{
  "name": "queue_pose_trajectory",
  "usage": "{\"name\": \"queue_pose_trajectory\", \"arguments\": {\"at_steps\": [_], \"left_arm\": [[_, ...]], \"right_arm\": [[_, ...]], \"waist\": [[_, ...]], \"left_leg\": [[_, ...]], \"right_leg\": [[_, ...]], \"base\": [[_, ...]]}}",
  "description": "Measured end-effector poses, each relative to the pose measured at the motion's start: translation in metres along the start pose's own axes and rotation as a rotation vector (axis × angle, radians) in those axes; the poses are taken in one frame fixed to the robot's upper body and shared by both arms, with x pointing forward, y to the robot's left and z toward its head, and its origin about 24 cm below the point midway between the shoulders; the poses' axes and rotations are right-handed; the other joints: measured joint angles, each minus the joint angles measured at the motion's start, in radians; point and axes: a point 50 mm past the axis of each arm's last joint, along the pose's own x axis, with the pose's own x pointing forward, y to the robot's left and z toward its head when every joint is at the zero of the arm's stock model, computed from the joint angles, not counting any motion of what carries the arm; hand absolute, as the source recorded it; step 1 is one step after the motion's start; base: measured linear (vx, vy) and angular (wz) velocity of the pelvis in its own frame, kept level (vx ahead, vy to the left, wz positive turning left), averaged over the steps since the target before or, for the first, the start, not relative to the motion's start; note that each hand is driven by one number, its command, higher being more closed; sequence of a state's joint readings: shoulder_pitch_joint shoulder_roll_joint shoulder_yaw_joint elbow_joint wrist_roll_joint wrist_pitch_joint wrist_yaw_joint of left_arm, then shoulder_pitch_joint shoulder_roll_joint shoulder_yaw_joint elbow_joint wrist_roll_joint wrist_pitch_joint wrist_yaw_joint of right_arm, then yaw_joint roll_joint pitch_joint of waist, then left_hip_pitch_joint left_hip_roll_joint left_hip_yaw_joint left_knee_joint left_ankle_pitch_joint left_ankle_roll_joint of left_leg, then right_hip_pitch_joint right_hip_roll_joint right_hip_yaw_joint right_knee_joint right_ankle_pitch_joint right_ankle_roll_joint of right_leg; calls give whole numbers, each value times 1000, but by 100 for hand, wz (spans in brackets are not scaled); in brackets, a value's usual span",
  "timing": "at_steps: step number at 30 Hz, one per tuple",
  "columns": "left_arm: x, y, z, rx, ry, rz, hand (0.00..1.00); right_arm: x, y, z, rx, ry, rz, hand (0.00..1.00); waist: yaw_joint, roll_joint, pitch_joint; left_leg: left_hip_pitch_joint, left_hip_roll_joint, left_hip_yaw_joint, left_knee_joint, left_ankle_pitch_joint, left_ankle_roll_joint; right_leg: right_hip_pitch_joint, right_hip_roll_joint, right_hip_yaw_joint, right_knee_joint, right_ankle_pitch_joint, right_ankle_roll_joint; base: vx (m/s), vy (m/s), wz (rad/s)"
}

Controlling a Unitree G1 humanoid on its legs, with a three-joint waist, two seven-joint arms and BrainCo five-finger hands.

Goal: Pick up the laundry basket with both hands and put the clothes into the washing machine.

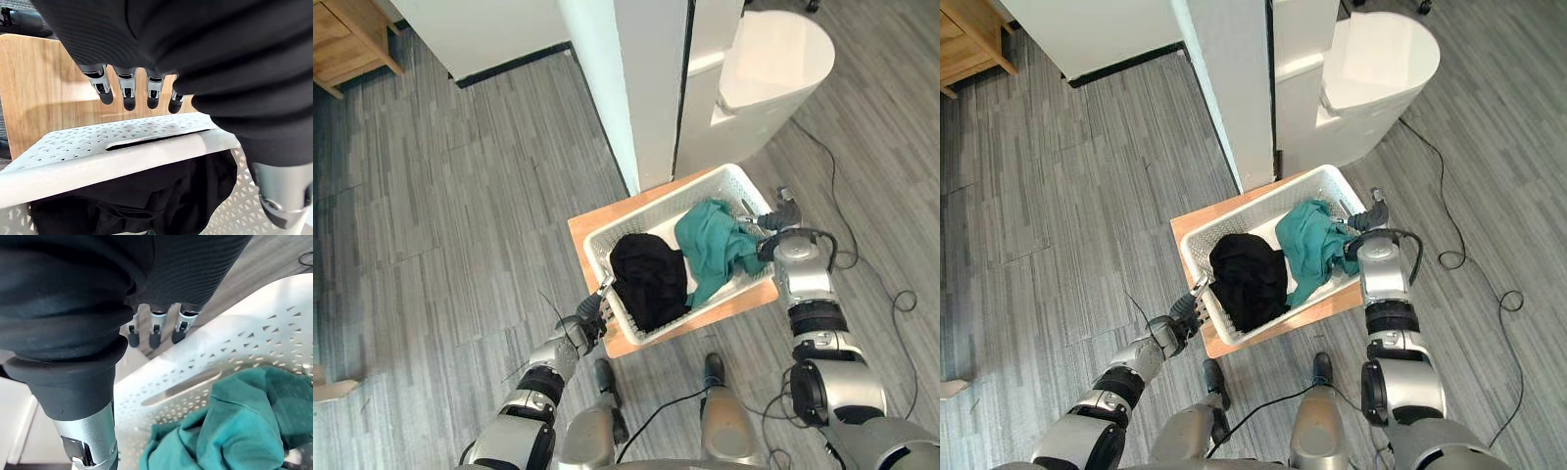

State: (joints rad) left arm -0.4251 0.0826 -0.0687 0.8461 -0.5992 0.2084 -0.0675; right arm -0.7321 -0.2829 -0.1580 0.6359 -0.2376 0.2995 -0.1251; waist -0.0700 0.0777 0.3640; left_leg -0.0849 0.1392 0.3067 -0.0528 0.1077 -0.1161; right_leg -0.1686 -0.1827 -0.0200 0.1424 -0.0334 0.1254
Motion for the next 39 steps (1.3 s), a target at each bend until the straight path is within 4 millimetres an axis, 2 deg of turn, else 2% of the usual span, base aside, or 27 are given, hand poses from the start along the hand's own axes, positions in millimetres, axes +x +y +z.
{"name": "queue_pose_trajectory", "arguments": {"at_steps": [3,8,10,15,19,20,21,22,27,32,34,39], "left_arm": [[4,-4,6,14,1,3,0],[6,-10,11,1,-12,1,0],[8,-16,15,8,-20,-9,0],[12,-26,21,2,-33,-27,0],[17,-38,27,-4,-32,-45,0],[18,-41,29,5,-31,-47,100],[19,-42,30,6,-32,-47,100],[19,-43,33,9,-43,-50,100],[19,-43,36,14,-67,-12,100],[19,-39,41,39,-91,10,100],[19,-39,41,76,-93,20,100],[18,-33,46,159,-103,62,100]], "right_arm": [[6,-3,11,-30,-20,0,0],[14,-8,14,-76,-9,13,0],[19,-15,23,-117,-19,5,0],[28,-27,31,-195,-2,-14,0],[31,-36,33,-250,9,-29,0],[32,-38,33,-259,6,-31,0],[32,-38,32,-261,6,-31,0],[32,-39,32,-264,5,-30,100],[32,-41,28,-377,-9,-29,100],[31,-42,19,-443,-7,-21,100],[30,-47,8,-454,17,-26,100],[28,-45,1,-480,29,-13,100]], "waist": [[-4,14,26],[-3,26,37],[-3,46,51],[2,70,71],[21,89,80],[25,89,81],[27,89,80],[28,89,81],[28,91,80],[29,92,79],[30,104,71],[27,106,70]], "left_leg": [[-5,0,0,1,0,0],[-23,0,1,20,0,0],[-31,0,0,22,0,0],[-66,-2,-1,30,6,7],[-80,-4,-3,30,21,8],[-86,-6,-4,28,30,9],[-89,-6,-6,25,36,8],[-93,-6,-8,21,41,6],[-103,-19,-30,14,56,10],[-103,-25,-45,14,56,10],[-111,-27,-60,14,56,10],[-107,-27,-63,15,56,10]], "right_leg": [[-13,0,5,12,0,0],[-36,-1,18,28,0,0],[-51,-2,21,40,0,0],[-104,-2,29,77,-1,0],[-141,-3,39,121,-14,10],[-156,-5,41,141,-22,11],[-164,-5,41,150,-25,10],[-176,-5,41,168,-34,15],[-209,-20,36,226,-66,32],[-211,-27,30,240,-71,35],[-211,-30,21,240,-70,35],[-205,-30,20,239,-69,36]], "base": [[-10,2,-1],[-16,2,-5],[-33,-1,-2],[-49,-8,-3],[-49,-12,1],[-53,-28,3],[-52,-38,7],[-43,-34,6],[-38,-32,11],[-2,-5,7],[22,-6,12],[5,-1,1]]}}
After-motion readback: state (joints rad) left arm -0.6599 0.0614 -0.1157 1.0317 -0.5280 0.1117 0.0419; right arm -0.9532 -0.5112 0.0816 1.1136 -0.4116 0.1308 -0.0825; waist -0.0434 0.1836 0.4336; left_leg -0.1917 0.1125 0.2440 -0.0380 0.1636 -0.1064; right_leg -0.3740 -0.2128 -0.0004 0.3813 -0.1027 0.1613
